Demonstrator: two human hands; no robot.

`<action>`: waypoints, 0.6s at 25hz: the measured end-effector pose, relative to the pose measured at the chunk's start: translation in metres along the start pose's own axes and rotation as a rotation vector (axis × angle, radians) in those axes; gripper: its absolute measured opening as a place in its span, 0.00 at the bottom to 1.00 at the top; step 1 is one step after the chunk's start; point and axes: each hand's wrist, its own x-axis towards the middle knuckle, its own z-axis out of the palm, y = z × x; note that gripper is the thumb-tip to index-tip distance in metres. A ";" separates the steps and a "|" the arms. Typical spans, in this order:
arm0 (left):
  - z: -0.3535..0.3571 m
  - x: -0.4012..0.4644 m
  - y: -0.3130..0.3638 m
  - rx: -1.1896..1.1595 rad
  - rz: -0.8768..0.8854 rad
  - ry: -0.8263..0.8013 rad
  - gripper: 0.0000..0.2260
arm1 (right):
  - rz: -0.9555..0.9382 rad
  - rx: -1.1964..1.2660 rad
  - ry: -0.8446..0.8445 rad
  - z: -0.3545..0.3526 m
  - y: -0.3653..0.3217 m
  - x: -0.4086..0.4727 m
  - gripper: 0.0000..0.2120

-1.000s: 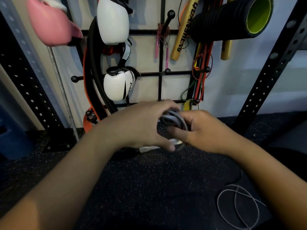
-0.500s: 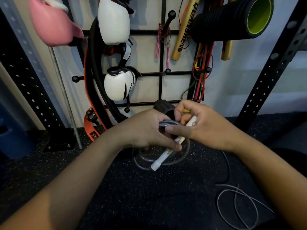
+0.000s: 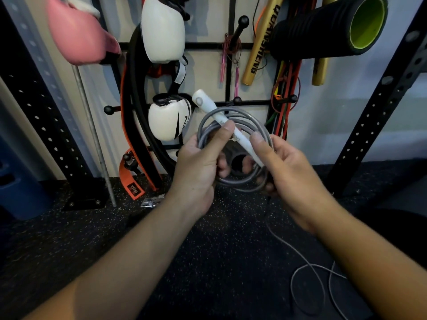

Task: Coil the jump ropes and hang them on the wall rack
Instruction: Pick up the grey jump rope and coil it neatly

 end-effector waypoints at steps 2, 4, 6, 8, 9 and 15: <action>0.002 -0.004 -0.003 0.027 0.003 0.006 0.13 | -0.050 0.027 0.080 0.007 0.006 0.001 0.19; -0.001 -0.003 0.003 0.131 0.031 -0.015 0.17 | -0.074 0.004 0.076 0.002 0.005 0.006 0.17; -0.013 0.001 0.017 0.421 0.162 -0.028 0.33 | -0.090 -0.087 0.024 -0.011 0.000 0.010 0.13; -0.025 0.005 0.038 0.861 0.355 -0.140 0.49 | -0.124 -0.241 -0.081 -0.021 -0.007 0.012 0.11; -0.028 0.005 0.048 1.065 0.379 -0.273 0.51 | -0.139 -0.302 -0.155 -0.022 -0.010 0.011 0.10; -0.011 -0.004 0.038 0.991 -0.145 -0.688 0.19 | -0.115 -0.282 -0.341 -0.006 -0.007 0.004 0.17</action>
